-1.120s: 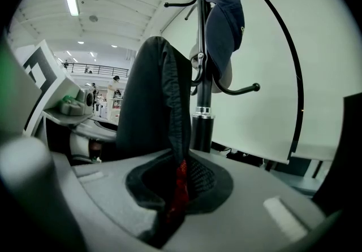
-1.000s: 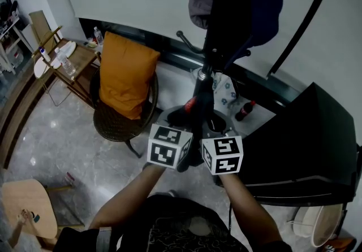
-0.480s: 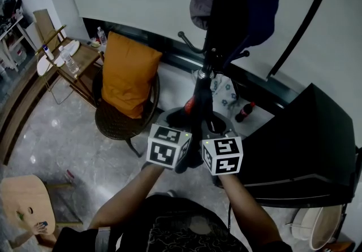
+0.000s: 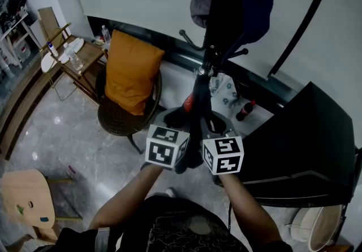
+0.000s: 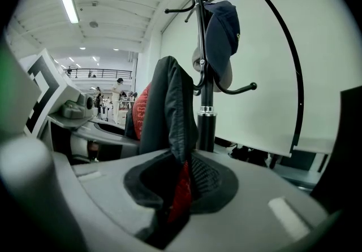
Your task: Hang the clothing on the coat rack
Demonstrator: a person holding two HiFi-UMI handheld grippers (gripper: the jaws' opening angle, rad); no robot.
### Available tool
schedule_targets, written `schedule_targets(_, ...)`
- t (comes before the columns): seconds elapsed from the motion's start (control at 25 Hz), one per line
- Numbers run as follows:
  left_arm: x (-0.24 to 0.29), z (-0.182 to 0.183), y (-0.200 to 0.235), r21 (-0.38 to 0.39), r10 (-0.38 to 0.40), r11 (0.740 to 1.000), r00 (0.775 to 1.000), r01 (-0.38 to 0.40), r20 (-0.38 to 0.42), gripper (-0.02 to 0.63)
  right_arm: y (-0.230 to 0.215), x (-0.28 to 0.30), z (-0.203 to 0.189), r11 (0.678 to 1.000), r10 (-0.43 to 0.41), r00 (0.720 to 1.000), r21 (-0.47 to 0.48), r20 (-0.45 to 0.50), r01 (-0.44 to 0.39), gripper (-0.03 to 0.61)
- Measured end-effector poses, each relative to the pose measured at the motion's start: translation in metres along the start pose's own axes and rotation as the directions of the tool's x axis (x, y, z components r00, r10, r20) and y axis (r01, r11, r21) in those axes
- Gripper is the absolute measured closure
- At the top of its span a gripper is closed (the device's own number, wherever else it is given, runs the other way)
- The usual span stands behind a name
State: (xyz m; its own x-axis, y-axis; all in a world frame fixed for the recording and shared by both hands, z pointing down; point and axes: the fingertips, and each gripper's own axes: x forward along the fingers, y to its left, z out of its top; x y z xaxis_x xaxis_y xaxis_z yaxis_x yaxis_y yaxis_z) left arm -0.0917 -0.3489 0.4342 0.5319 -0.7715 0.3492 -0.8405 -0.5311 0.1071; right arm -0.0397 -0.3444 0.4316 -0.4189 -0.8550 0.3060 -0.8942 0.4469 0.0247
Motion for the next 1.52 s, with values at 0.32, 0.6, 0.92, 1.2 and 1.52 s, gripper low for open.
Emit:
schedule_targets(0.32, -0.011, 0.002, -0.005, -0.018, 0.032, 0.999, 0.999, -0.031, 0.022, 0.502, 0.001, -0.013, -0.001, 1.0, 0.016, 1.0, 0.021, 0.008, -0.016, 0.517)
schedule_targets(0.6, -0.023, -0.001, -0.012, -0.049, 0.06, 0.997, 0.998, -0.059, 0.017, 0.502, 0.003, -0.024, -0.001, 0.999, 0.037, 0.999, 0.024, 0.016, -0.037, 0.508)
schedule_targets(0.92, -0.033, -0.007, -0.024, -0.087, 0.099, 0.992, 0.995, -0.096, 0.027, 0.502, 0.006, -0.041, 0.002, 0.997, 0.078, 0.996, 0.008, 0.035, -0.078, 0.506)
schedule_targets(1.2, -0.041, -0.006, -0.036, -0.08, 0.132, 0.988, 0.991, -0.13, 0.03, 0.503, 0.01, -0.054, 0.003, 0.993, 0.12, 0.992, -0.01, 0.036, -0.12, 0.506)
schedule_targets(1.52, -0.05, -0.005, -0.058, -0.061, 0.154, 0.987, 0.987, -0.151, 0.042, 0.505, 0.011, -0.075, 0.004, 0.989, 0.148, 0.988, -0.031, 0.046, -0.146, 0.518)
